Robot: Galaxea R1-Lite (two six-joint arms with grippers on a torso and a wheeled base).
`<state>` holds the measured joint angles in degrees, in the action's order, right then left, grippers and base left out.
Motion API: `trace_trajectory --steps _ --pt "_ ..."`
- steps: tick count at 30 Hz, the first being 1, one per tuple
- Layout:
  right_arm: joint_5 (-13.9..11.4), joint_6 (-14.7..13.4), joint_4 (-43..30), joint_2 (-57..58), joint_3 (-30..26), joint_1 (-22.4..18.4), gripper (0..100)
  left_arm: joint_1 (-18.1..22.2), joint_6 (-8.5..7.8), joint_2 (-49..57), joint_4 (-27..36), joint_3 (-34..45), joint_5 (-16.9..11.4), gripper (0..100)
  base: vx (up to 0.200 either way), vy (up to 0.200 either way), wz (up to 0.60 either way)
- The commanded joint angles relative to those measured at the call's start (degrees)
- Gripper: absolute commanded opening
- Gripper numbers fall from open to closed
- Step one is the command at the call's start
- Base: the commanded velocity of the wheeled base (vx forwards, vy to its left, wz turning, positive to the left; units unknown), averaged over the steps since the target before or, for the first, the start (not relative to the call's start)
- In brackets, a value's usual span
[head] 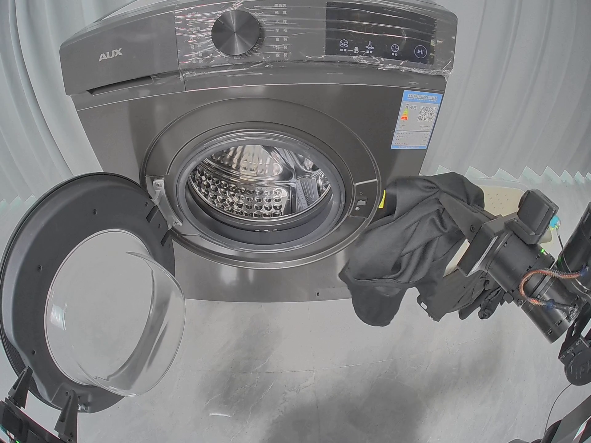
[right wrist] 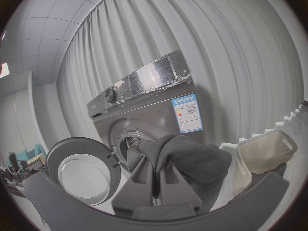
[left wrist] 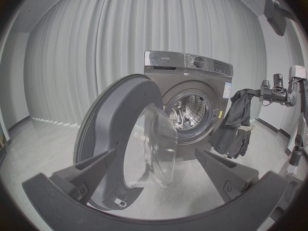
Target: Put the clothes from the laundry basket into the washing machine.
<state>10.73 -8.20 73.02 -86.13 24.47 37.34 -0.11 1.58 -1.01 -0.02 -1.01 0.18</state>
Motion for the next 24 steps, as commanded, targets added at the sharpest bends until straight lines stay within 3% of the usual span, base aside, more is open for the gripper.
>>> trace_trajectory --steps 1,5,12,15,18,21,24 --pt "-1.6 0.0 -0.3 -0.3 0.5 3.3 0 0.1 -0.88 1.0 0.0 1.0 -0.1 100 0.0 0.0 0.0" --pt "-1.2 0.0 -0.4 -2.3 0.8 6.2 0 0.3 -2.29 1.0 0.1 1.0 -0.2 100 0.0 0.0 0.0" --pt "-1.1 -0.1 0.6 -8.2 3.5 6.5 0 0.2 -2.29 1.0 0.0 1.0 -0.5 100 0.0 0.0 0.0" --pt "-1.1 -0.1 1.2 -9.7 4.2 6.6 0 0.2 -3.61 1.0 -0.1 1.0 -0.9 100 0.0 0.0 0.0" --pt "-1.1 -0.2 1.7 -9.8 3.7 6.5 0 0.2 -3.17 1.0 0.0 1.0 -1.1 100 0.0 0.0 0.0" --pt "-1.1 -0.7 1.7 -9.8 3.7 6.3 0 0.0 -1.58 0.9 0.1 1.0 -1.1 100 0.0 0.133 0.0" --pt "-1.1 -0.6 1.7 -9.9 3.7 6.4 0 0.0 -1.76 1.0 0.1 1.0 -1.1 100 0.0 0.2 0.0"
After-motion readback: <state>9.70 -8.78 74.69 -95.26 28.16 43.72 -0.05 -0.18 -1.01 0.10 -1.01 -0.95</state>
